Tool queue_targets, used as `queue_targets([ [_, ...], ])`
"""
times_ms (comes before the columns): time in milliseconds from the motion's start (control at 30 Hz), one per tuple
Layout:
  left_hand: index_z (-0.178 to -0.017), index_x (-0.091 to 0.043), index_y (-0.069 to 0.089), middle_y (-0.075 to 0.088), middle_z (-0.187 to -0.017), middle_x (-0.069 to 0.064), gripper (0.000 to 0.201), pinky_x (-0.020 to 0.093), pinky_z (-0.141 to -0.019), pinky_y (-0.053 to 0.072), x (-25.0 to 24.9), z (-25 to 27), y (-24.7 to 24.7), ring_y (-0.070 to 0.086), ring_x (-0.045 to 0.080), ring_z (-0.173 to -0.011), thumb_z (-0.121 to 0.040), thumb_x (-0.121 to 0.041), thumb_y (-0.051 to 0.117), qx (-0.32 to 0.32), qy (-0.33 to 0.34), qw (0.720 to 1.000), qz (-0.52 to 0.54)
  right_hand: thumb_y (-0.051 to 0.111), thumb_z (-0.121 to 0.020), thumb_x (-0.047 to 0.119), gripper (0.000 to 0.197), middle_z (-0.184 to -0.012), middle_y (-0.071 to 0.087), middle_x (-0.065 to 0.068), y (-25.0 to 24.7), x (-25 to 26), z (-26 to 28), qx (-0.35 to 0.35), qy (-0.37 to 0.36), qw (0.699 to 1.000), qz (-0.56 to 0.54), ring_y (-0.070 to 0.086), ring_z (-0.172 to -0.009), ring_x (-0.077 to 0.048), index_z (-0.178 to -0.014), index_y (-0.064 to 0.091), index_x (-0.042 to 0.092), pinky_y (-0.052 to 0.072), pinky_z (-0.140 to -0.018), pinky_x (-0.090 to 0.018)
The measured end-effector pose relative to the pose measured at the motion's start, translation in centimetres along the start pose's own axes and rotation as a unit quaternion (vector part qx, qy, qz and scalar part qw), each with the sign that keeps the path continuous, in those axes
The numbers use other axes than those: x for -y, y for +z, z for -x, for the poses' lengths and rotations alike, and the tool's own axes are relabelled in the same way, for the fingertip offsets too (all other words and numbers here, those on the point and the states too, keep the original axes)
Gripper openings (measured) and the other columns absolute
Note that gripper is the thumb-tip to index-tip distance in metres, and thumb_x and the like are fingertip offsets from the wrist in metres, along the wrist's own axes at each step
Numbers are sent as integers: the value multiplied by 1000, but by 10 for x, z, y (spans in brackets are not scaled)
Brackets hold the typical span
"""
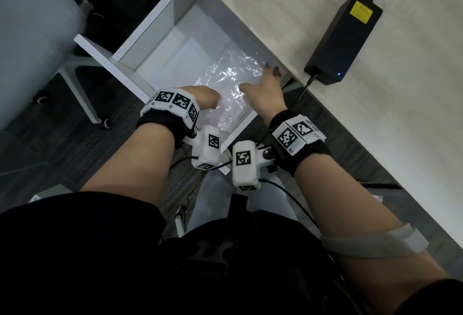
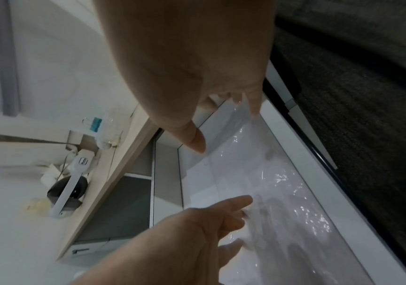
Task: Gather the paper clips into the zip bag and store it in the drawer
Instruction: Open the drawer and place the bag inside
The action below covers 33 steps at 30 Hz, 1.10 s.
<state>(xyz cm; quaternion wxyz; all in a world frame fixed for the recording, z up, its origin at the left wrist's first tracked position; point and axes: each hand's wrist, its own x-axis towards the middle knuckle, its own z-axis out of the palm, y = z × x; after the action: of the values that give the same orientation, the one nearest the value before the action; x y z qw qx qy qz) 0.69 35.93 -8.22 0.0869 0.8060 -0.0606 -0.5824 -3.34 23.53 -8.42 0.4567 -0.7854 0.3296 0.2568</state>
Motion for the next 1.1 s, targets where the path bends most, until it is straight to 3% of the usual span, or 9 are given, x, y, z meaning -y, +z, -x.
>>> queue_targets([
  [133, -145, -17, 29, 26, -153, 8, 51, 33, -109, 28, 0, 8, -6, 30, 27, -138, -96, -5, 38, -44, 4, 997, 56, 53, -89, 9, 45, -141, 44, -12, -6, 1, 7, 25, -11, 998, -64, 44, -127, -22, -133, 46, 5, 37, -108, -35],
  [233, -141, -14, 37, 34, -149, 10, 48, 31, -107, 32, 6, 17, -13, 36, 27, -135, -95, -2, 38, -98, 21, 984, 148, 54, -90, 5, 33, -115, 58, -9, -12, 4, 15, 36, -24, 992, -122, 54, -103, -18, -123, 56, 2, 45, -102, -38],
  [400, -130, -14, 52, 51, -136, 3, 46, 27, -104, 36, 20, 43, -14, 46, 19, -126, -88, 0, 39, -250, 64, 909, 327, 53, -91, 5, 23, -103, 63, -8, -25, 12, 33, 39, -60, 982, -172, 60, -85, -17, -113, 59, 3, 50, -80, -31],
  [533, -127, -11, 53, 49, -135, 7, 44, 26, -105, 34, 30, 62, 4, 44, 17, -127, -86, -1, 41, -431, 73, 824, 359, 51, -87, 0, 17, -93, 69, -7, -33, 12, 48, -76, -145, 965, -207, 65, -83, -17, -99, 62, 5, 54, -78, -30],
  [600, -134, -8, 44, 39, -141, 13, 49, 28, -107, 29, 36, 66, 15, 35, 24, -133, -85, -4, 44, -492, 27, 804, 333, 50, -83, -2, 22, -93, 69, -8, -37, 7, 53, -183, -193, 948, -177, 64, -89, -17, -99, 64, 2, 50, -79, -15],
  [667, -142, -7, 28, 30, -146, 17, 59, 34, -108, 28, 42, 65, 25, 29, 31, -135, -85, -9, 45, -482, -70, 800, 350, 50, -80, 0, 29, -104, 66, -10, -42, -1, 56, -280, -228, 928, -91, 55, -102, -21, -106, 64, 3, 36, -78, -3],
  [767, -140, 0, 23, 40, -140, 18, 58, 39, -105, 36, 44, 58, 34, 42, 34, -126, -87, -15, 43, -381, -167, 814, 406, 54, -74, 3, 41, -132, 52, -10, -51, -17, 50, -327, -212, 920, 38, 35, -129, -30, -113, 62, 12, 33, -98, -26],
  [900, -135, 4, 32, 52, -129, 17, 55, 42, -98, 47, 39, 48, 31, 54, 35, -115, -84, -16, 42, -344, -191, 818, 419, 52, -65, -7, 65, -153, 18, -10, -60, -29, 47, -305, -146, 935, 110, 14, -139, -32, -122, 54, 24, 28, -106, -41],
  [1100, -129, 3, 38, 50, -128, 18, 51, 39, -99, 46, 19, 41, 16, 53, 32, -114, -82, -14, 43, -348, -133, 803, 466, 54, -64, -5, 63, -154, 15, -9, -73, -36, 42, -302, -135, 940, 86, 15, -137, -31, -121, 51, 23, 31, -107, -44],
])
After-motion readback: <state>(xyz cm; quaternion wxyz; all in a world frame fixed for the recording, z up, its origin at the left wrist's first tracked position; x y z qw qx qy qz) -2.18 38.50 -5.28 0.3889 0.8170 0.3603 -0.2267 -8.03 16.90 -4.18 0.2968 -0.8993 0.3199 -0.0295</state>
